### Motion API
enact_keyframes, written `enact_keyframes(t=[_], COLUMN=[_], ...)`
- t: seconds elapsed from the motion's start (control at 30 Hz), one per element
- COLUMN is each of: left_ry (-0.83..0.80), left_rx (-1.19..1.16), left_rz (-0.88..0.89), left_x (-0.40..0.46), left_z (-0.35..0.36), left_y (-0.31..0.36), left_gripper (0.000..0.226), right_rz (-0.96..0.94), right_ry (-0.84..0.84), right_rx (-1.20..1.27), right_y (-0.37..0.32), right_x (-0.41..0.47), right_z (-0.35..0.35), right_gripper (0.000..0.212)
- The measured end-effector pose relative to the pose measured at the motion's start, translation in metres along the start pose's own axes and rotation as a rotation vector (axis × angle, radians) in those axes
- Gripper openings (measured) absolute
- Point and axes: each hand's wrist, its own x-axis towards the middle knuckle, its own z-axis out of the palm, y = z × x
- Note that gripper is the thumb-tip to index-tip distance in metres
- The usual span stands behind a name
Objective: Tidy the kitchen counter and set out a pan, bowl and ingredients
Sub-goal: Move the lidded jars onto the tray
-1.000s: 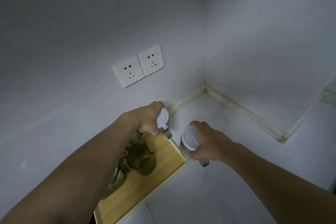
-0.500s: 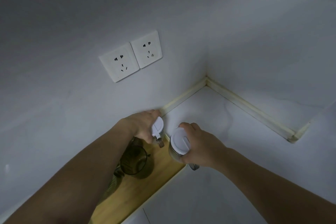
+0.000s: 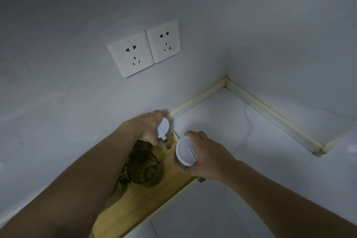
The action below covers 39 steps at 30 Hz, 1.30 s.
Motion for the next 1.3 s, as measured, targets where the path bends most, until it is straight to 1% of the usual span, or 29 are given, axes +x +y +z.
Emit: enact_keyframes(t=[0.2,0.23,0.37,0.5,0.63,0.7,0.8,0.97,1.07,1.17,1.3], left_ry=[0.040,0.045,0.084,0.115,0.126,0.114,0.096,0.090,0.087,0.093,0.097], left_rx=[-0.035,-0.037,-0.042,-0.002,0.018,0.004,-0.022,-0.079,-0.108,-0.116,-0.125], left_rz=[-0.068,-0.078,-0.105,-0.124,-0.110,-0.103,-0.083,-0.065,-0.051,-0.042,-0.052], left_x=[0.001,0.001,0.001,0.001,0.002,0.002,0.002,0.002,0.002,0.003,0.005], left_z=[-0.001,-0.001,0.000,0.000,0.000,0.001,0.004,0.010,0.012,0.014,0.018], left_y=[0.000,0.000,0.004,0.005,0.003,-0.001,-0.007,-0.014,-0.017,-0.019,-0.022], left_gripper=[0.083,0.082,0.088,0.074,0.066,0.074,0.095,0.108,0.109,0.107,0.111], right_rz=[0.006,0.010,0.006,-0.002,-0.002,-0.009,-0.016,-0.031,-0.039,-0.037,-0.041], right_ry=[-0.018,-0.018,0.002,0.024,0.032,0.030,0.026,0.004,-0.011,0.004,0.058], right_rx=[-0.013,-0.015,-0.024,-0.035,-0.042,-0.057,-0.067,-0.077,-0.077,-0.023,0.022], right_y=[-0.005,-0.005,-0.007,-0.009,-0.010,-0.011,-0.010,-0.014,-0.015,-0.013,-0.010], right_x=[0.008,0.008,0.013,0.018,0.022,0.024,0.027,0.032,0.036,0.037,0.038], right_z=[0.010,0.012,0.021,0.029,0.038,0.044,0.052,0.057,0.059,0.062,0.063], right_gripper=[0.088,0.088,0.090,0.092,0.094,0.094,0.093,0.091,0.098,0.108,0.106])
